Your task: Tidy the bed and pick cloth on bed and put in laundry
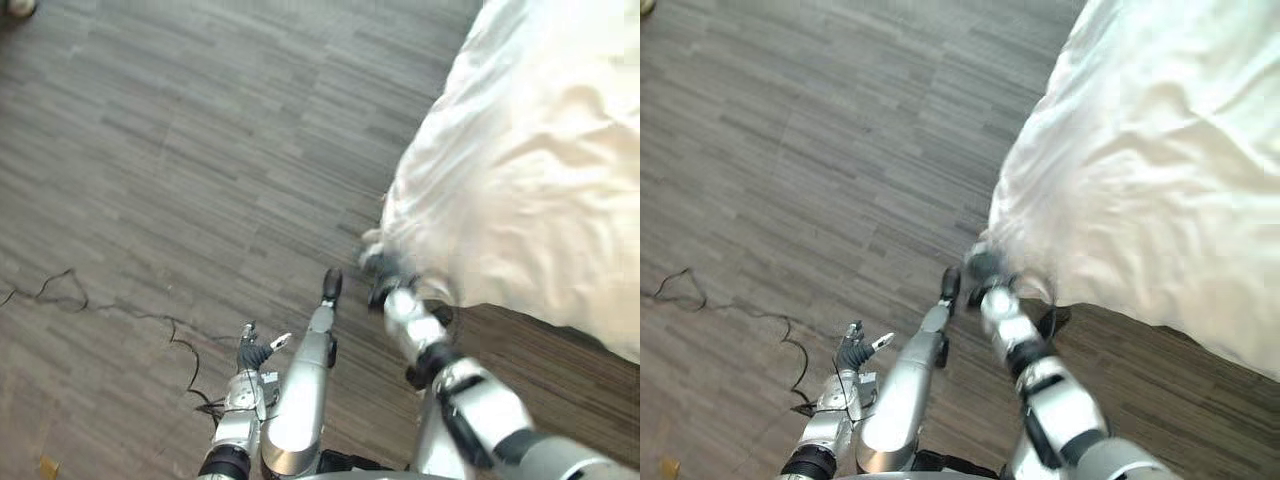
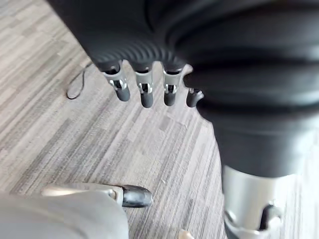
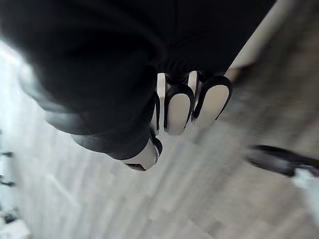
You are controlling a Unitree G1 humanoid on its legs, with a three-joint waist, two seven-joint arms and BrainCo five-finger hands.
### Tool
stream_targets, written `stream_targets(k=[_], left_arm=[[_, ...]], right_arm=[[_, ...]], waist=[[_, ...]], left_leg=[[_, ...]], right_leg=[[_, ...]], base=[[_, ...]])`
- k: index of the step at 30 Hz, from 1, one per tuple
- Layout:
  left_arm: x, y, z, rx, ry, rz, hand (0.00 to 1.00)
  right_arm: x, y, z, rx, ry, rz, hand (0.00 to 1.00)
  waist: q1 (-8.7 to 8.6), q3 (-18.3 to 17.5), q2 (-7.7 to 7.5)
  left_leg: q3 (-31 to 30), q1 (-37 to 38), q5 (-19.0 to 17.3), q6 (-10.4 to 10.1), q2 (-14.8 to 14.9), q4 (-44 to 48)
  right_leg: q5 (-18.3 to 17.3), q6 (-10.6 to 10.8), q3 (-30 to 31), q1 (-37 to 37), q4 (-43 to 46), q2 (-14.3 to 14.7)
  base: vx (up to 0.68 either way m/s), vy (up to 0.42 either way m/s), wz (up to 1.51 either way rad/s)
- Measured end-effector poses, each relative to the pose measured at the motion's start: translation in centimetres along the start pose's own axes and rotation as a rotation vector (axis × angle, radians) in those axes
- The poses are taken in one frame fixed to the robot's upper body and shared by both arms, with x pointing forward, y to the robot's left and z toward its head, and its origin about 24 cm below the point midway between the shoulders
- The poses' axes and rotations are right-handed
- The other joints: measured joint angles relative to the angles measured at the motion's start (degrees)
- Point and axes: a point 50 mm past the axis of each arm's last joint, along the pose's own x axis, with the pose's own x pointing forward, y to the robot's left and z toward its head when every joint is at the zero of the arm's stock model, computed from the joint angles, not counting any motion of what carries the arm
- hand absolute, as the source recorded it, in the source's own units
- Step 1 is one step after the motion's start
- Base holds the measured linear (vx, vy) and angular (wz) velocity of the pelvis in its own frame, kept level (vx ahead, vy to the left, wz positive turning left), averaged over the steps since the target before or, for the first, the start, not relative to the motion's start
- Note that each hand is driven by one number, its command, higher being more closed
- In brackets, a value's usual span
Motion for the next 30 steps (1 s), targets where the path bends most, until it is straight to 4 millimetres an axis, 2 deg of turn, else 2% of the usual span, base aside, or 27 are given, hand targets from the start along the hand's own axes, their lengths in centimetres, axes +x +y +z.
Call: stream_targets(k=[1,3,5,6,8,9,10,11,13,14,16,17,18,21,23,24,25,27,30], left_arm=[[0.0,0.1,-0.1,0.006,0.01,0.001,0.0],[0.0,0.3,-0.6,0.022,0.032,0.003,0.0],[0.0,1.0,-1.5,0.055,0.072,0.011,0.0],[0.0,1.2,-1.8,0.068,0.088,0.014,0.0],[-0.2,1.5,-3.1,0.1,0.151,0.015,0.0],[-0.3,1.5,-3.5,0.105,0.168,0.015,0.0],[-0.6,1.6,-4.0,0.113,0.191,0.013,0.0],[-0.9,1.7,-4.7,0.127,0.213,0.009,0.0],[-1.2,1.8,-5.2,0.139,0.227,0.002,0.0],[-1.2,1.7,-5.3,0.146,0.231,-0.007,0.0],[-1.2,1.5,-5.3,0.164,0.228,-0.022,0.0],[-1.2,1.4,-5.3,0.169,0.225,-0.029,0.0],[-1.2,1.2,-5.2,0.172,0.222,-0.045,0.0],[-1.2,0.8,-5.1,0.178,0.211,-0.068,0.0],[-1.3,0.5,-5.0,0.17,0.207,-0.089,0.0],[-1.3,0.5,-5.0,0.169,0.206,-0.092,0.0],[-1.3,0.6,-5.0,0.168,0.209,-0.089,0.0],[-1.1,0.5,-4.6,0.166,0.194,-0.09,0.0],[-0.6,0.3,-3.9,0.159,0.173,-0.106,0.0]], right_arm=[[-0.1,0.2,0.1,-0.003,-0.007,0.017,1.0],[-0.2,1.2,2.5,0.01,-0.112,0.072,1.0],[-1.1,3.0,8.1,0.101,-0.342,0.179,1.0],[-1.5,3.3,9.5,0.143,-0.398,0.206,1.0],[-3.2,3.3,14.4,0.321,-0.6,0.276,1.0],[-3.6,3.1,15.2,0.36,-0.641,0.284,1.0],[-4.2,2.7,16.5,0.421,-0.699,0.293,1.0],[-4.9,1.5,18.0,0.51,-0.779,0.279,1.0],[-5.5,-0.2,19.5,0.579,-0.867,0.227,1.0],[-5.6,-1.0,20.1,0.594,-0.894,0.196,1.0],[-5.7,-4.3,21.4,0.624,-0.961,0.07,1.0],[-5.6,-5.1,21.5,0.624,-0.966,0.031,1.0],[-5.2,-7.0,21.3,0.6,-0.963,-0.052,1.0],[-3.7,-10.7,19.4,0.562,-0.865,-0.212,1.0],[-2.6,-14.6,15.2,0.519,-0.7,-0.389,1.0],[-2.8,-15.1,14.7,0.494,-0.701,-0.4,1.0],[-3.3,-15.2,14.6,0.436,-0.726,-0.392,1.0],[-3.1,-14.9,14.3,0.437,-0.713,-0.397,1.0],[-3.2,-15.8,12.6,0.489,-0.684,-0.448,1.0]], waist=[[-0.11,0.0,-0.21],[-0.47,-0.3,-0.9],[-1.01,-2.7,-2.55],[-1.01,-3.7,-3.05],[-1.19,-6.7,-4.01],[-1.24,-7.7,-4.11],[-1.39,-9.2,-4.19],[-1.83,-11.1,-4.11],[-2.64,-12.4,-3.91],[-2.84,-12.5,-3.75],[-2.97,-12.2,-2.65],[-2.96,-12.1,-2.26],[-3.09,-11.6,-1.19],[-3.7,-10.1,1.95],[-4.34,-8.9,4.97],[-4.51,-8.6,5.67],[-5.7,-8.3,6.43],[-6.66,-8.4,6.57],[-7.74,-8.4,5.75]], left_leg=[[0.2,1.2,0.0,0.0,0.2,-0.5],[0.8,4.1,0.0,-0.1,0.7,-1.4],[2.4,6.3,-0.3,-0.4,1.4,-2.2],[2.9,6.7,-0.3,-0.4,1.6,-2.7],[4.8,9.8,-0.5,-0.7,1.8,-4.0],[5.2,10.3,-0.5,-0.7,1.8,-4.3],[5.6,11.0,-0.5,-0.8,1.8,-4.6],[5.7,11.4,-0.6,-0.8,1.8,-4.5],[5.7,11.5,-0.4,-0.7,1.7,-4.5],[5.7,11.5,-0.4,-0.7,1.6,-4.5],[6.5,11.5,-0.4,-0.7,1.4,-4.5],[6.8,11.5,-0.4,-0.7,1.3,-4.5],[7.5,11.5,-0.4,-0.7,1.2,-4.5],[9.5,10.4,-0.4,-0.6,0.7,-4.5],[11.3,9.6,-0.4,-0.6,0.2,-4.6],[11.7,9.6,-0.4,-0.6,0.2,-4.7],[12.3,9.7,-0.4,-0.6,0.1,-4.9],[13.2,10.3,-0.7,-0.2,0.1,-4.8],[13.6,10.8,-1.3,-0.1,0.3,-4.7]], right_leg=[[0.0,-0.1,0.1,1.0,-0.4,0.3],[0.2,-0.5,0.3,3.5,-1.5,1.0],[0.4,-0.7,1.5,4.9,-3.1,2.1],[0.7,-0.9,1.9,5.1,-3.7,2.4],[1.6,-1.0,3.3,7.3,-6.1,3.2],[1.7,-1.0,3.4,7.7,-6.5,3.4],[1.8,-0.8,3.5,8.3,-7.2,3.4],[2.3,-0.6,3.6,8.9,-7.6,3.5],[2.6,-0.2,3.7,8.9,-7.6,3.4],[2.6,-0.2,3.9,8.9,-7.6,3.4],[3.0,0.2,4.8,8.3,-7.6,3.2],[3.0,0.2,5.0,8.1,-7.5,3.1],[3.0,0.2,5.9,7.5,-7.2,2.9],[4.2,0.4,7.9,5.2,-7.3,2.7],[5.8,0.7,9.9,3.5,-8.5,2.8],[6.2,0.8,10.3,3.5,-9.0,2.8],[6.8,1.2,10.9,3.5,-9.8,2.9],[6.8,1.2,11.5,3.7,-10.1,3.4],[6.9,1.1,12.5,4.7,-11.8,4.1]], base=[[-0.02,-0.053,-0.19],[-0.02,-0.032,-0.19],[-0.01,-0.033,-0.36],[0.03,-0.031,-0.43],[0.06,-0.012,-0.38],[0.07,0.003,-0.3],[0.08,0.009,-0.13],[0.08,0.011,-0.08],[0.08,0.012,0.0],[0.06,0.025,-0.05],[0.02,0.034,-0.13],[0.0,0.032,-0.2],[-0.01,0.038,-0.28],[-0.01,0.033,-0.31],[0.02,0.02,-0.33],[0.04,0.012,-0.38],[0.04,-0.001,-0.31],[0.04,-0.005,-0.22],[0.05,-0.009,-0.09]])
